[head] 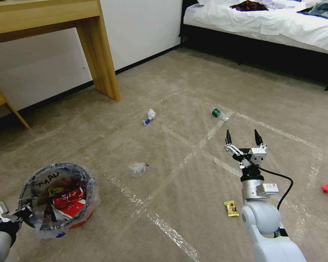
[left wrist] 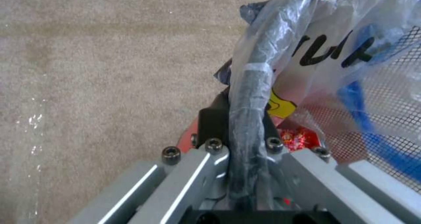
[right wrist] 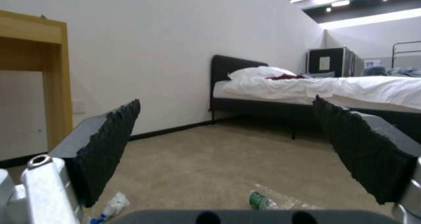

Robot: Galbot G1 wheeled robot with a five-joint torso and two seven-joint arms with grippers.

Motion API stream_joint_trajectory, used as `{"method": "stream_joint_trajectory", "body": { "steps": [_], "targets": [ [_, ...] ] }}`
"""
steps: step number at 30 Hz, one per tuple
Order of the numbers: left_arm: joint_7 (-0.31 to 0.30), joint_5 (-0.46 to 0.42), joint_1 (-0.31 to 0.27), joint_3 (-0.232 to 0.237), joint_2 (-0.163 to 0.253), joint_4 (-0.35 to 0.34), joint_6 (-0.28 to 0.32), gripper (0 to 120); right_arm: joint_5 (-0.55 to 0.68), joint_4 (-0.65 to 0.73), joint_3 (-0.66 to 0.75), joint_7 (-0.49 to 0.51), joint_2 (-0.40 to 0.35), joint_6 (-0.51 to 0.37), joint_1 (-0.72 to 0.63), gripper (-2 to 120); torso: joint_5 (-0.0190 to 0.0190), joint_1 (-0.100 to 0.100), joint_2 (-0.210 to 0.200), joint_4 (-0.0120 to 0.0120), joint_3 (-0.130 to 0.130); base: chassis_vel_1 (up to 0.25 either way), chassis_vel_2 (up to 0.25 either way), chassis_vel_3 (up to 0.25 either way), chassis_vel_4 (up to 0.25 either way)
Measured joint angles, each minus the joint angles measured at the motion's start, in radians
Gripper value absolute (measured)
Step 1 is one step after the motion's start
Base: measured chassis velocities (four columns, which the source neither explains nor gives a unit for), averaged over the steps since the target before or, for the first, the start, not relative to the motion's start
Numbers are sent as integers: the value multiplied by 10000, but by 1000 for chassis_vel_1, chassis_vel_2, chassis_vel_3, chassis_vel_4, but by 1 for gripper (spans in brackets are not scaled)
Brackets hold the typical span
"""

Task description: Pick up the trash bin and place the garbage on the floor into it.

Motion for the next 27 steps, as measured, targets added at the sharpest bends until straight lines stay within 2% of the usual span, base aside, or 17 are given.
{"method": "stream_joint_trajectory", "body": {
  "steps": [27],
  "targets": [
    [-29, -16, -52, -39, 69, 101, -5, 0, 44, -227, -403, -77, -61, -143, 501, 100, 0, 0, 0, 1, 0, 0, 0, 0, 0]
  ]
}}
